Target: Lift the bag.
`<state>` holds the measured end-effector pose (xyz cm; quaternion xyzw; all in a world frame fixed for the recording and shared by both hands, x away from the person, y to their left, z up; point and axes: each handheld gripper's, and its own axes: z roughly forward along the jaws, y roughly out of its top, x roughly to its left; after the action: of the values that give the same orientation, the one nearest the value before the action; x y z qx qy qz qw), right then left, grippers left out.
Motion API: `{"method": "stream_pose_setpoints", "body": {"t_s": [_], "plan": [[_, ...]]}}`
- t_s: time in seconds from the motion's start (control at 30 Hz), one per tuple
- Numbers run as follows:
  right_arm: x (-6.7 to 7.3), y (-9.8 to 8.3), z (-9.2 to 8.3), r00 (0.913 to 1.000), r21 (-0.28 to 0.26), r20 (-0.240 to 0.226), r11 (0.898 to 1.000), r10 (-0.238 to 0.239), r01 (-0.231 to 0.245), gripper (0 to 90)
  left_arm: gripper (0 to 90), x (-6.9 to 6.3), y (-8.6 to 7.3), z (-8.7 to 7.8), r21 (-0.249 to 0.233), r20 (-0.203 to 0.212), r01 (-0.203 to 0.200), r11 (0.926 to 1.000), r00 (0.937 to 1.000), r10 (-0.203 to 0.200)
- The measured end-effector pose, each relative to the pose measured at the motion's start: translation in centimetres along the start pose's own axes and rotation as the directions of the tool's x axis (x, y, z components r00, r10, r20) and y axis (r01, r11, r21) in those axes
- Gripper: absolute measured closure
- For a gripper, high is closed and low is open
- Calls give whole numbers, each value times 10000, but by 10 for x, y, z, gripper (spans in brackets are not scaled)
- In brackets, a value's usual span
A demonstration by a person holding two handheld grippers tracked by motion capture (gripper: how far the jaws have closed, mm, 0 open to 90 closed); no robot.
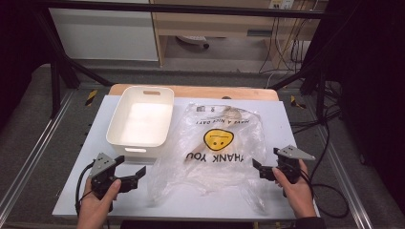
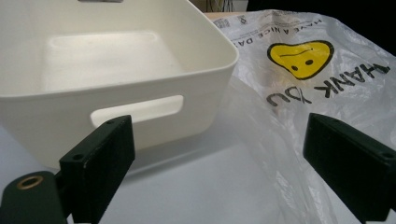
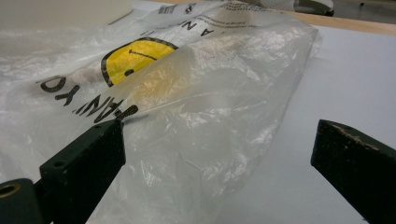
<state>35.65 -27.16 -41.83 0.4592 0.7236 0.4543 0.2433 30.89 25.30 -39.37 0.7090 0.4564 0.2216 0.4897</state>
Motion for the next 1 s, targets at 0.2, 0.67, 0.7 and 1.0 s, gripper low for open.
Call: {"method": "stream_pose_setpoints", "body": {"t_s": [0.2,0.67,0.7,1.0], "plan": [[-4,0,-3,9998,-168,36,9996,216,-215,53,82,16,2,-10,-277,-302,345,9990,9989,-354],[-16,0,-11,9984,-342,169,9979,547,-541,72,81,58,3,-30,-606,-713,1090,9922,9910,-1132],[-17,-1,-12,9981,-333,204,9978,579,-572,72,82,61,2,-31,-578,-774,1131,9919,9901,-1174],[-31,-8,-17,9957,-72,474,9968,798,-796,65,92,95,-10,-45,-709,-1404,1590,9847,9758,-1676]]}}
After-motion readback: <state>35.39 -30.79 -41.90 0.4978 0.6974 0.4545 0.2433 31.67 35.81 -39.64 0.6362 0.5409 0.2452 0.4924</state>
